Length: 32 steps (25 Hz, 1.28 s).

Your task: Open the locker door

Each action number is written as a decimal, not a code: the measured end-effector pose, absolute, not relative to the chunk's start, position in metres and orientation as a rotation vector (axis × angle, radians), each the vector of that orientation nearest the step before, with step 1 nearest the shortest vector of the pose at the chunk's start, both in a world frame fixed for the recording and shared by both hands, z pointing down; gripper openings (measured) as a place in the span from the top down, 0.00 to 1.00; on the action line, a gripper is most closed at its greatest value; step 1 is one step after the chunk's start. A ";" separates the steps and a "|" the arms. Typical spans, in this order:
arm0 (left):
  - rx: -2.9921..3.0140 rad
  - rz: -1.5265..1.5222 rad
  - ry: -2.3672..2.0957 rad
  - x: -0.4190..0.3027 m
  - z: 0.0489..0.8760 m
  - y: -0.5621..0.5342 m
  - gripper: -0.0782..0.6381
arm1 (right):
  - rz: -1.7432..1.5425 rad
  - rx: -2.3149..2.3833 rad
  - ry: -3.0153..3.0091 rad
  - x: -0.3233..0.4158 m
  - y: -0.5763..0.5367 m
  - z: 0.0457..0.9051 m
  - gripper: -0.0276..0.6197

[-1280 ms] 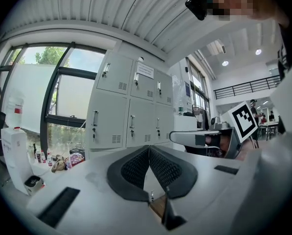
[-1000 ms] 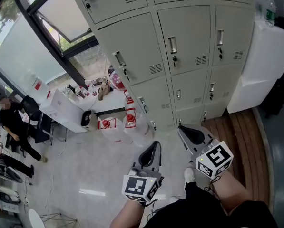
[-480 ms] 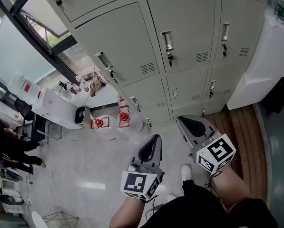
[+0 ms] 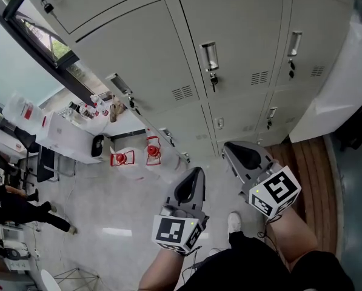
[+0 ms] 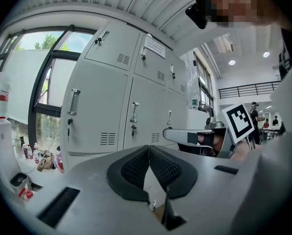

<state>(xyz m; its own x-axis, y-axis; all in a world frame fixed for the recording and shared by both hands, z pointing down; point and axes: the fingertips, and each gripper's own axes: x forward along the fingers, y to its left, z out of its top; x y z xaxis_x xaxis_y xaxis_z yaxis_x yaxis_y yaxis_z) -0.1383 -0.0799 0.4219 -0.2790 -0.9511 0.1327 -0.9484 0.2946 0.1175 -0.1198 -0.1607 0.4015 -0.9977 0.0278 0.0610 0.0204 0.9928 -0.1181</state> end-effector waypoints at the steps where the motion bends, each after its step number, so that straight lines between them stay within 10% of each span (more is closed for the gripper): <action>1: 1.766 -0.023 -2.380 -0.140 0.422 -0.084 0.87 | 0.181 -0.038 -3.075 -0.122 -0.165 0.401 0.87; 32: 2.031 -0.033 -2.340 -0.220 0.361 -0.163 0.87 | 0.122 0.179 -3.131 -0.209 -0.248 0.347 0.87</action>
